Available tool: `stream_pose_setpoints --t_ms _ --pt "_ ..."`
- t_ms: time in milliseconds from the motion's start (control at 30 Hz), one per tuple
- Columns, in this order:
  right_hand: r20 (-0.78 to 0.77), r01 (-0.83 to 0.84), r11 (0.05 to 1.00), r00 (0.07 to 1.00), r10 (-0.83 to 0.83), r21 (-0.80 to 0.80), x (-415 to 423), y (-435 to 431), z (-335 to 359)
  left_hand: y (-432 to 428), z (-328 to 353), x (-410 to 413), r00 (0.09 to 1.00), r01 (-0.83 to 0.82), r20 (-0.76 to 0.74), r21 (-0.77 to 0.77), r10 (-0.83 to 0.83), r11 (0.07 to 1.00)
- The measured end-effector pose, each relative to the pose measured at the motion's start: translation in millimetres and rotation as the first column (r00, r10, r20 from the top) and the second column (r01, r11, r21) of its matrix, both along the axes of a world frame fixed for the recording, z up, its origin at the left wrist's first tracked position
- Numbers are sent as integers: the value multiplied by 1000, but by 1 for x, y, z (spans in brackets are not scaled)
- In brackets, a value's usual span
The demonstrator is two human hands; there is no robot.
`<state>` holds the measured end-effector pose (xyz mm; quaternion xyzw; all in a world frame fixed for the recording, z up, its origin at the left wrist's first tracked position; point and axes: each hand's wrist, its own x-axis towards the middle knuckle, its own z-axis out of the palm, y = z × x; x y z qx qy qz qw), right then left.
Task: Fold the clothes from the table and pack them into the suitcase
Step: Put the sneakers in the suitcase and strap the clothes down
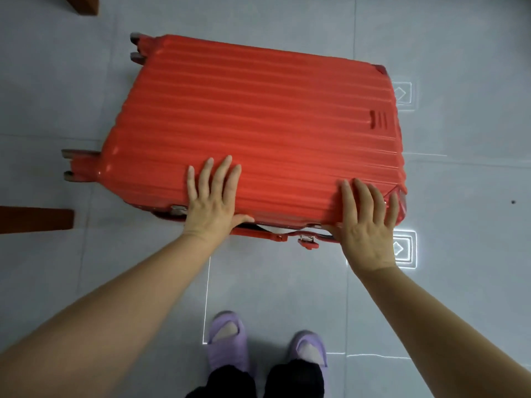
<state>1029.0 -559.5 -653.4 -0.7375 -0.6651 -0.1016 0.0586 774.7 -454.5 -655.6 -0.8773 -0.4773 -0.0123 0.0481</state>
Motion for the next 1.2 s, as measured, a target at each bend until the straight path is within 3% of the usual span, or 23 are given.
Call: stream_pose_setpoints --t_ms 233,467,733,1000,1200 --pt "-50 -3 993 999 9 114 -13 -29 -69 -33 -78 -13 997 -23 79 185 9 983" --pt "21 -38 964 999 34 262 -15 -38 -109 -40 -111 -23 984 -17 174 277 -33 961" --pt "-5 -49 946 999 54 320 -12 -45 -126 -47 -123 -35 992 58 89 336 -92 940" --pt "-118 -22 983 992 44 181 -12 -38 -99 -40 -103 -39 990 138 -4 277 -142 951" --pt "-113 -84 996 990 85 15 -5 -40 -75 -38 -88 -41 984 175 -28 206 -173 963"
